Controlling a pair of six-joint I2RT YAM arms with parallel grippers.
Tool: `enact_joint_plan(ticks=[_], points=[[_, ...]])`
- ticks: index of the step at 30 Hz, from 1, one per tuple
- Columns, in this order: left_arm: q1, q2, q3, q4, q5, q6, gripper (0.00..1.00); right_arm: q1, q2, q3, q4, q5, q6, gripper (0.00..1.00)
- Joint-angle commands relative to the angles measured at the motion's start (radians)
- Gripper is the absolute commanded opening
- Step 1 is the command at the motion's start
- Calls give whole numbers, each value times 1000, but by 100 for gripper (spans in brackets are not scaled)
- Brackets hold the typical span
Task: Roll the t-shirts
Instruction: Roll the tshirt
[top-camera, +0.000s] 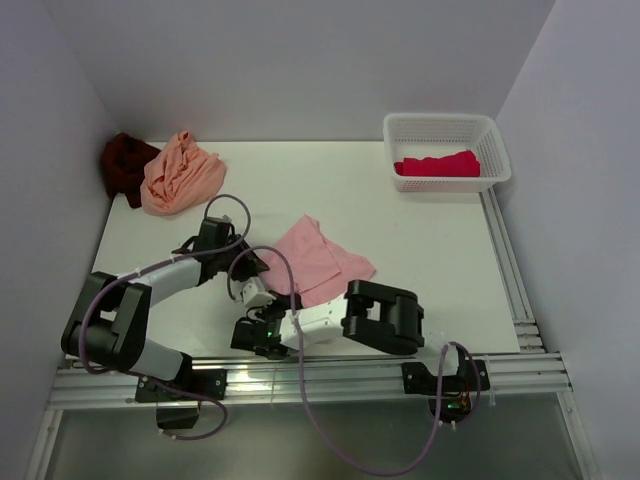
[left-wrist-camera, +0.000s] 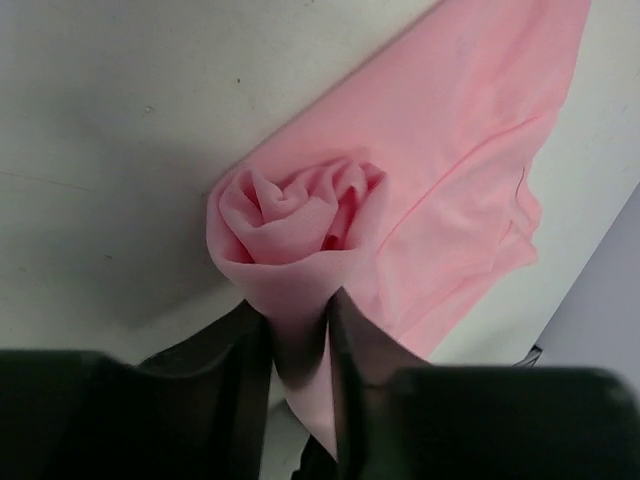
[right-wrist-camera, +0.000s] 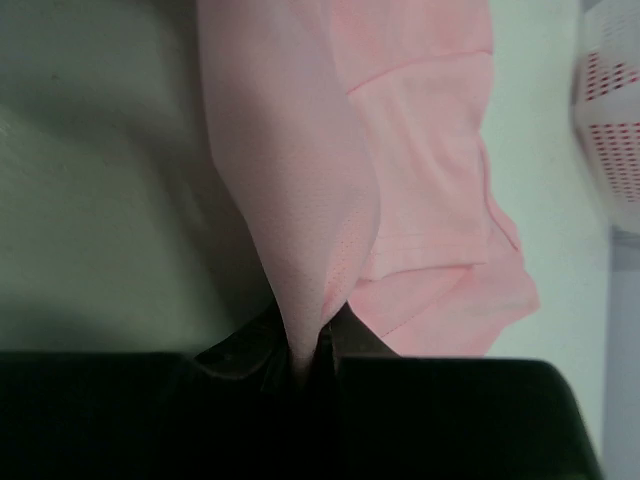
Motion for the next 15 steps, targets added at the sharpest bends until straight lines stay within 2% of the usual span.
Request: enact_joint_plan(ticks=[1,4,6,7,11,13,15], points=[[9,-49,19,22,-4,40,34,-44,-185,-94,129,-209,-25,0],[20,-98,1,45,-5,53,53,-101,-297,-193,236,-442,-41,0],[26,-125,1,41,-4,67,58,-136,-342,-255,278,-560,-44,0],[32,-136,1,39,-4,79,61,-179,-379,-272,316,-699,-48,0],[47,-198,-8,47,-5,102,70,-271,-434,-328,364,-936,-47,0],[52,-234,-24,61,-5,112,72,-305,-440,-345,384,-1025,-44,0],[52,-257,-48,96,12,110,72,-363,-433,-364,405,-1185,-36,0]])
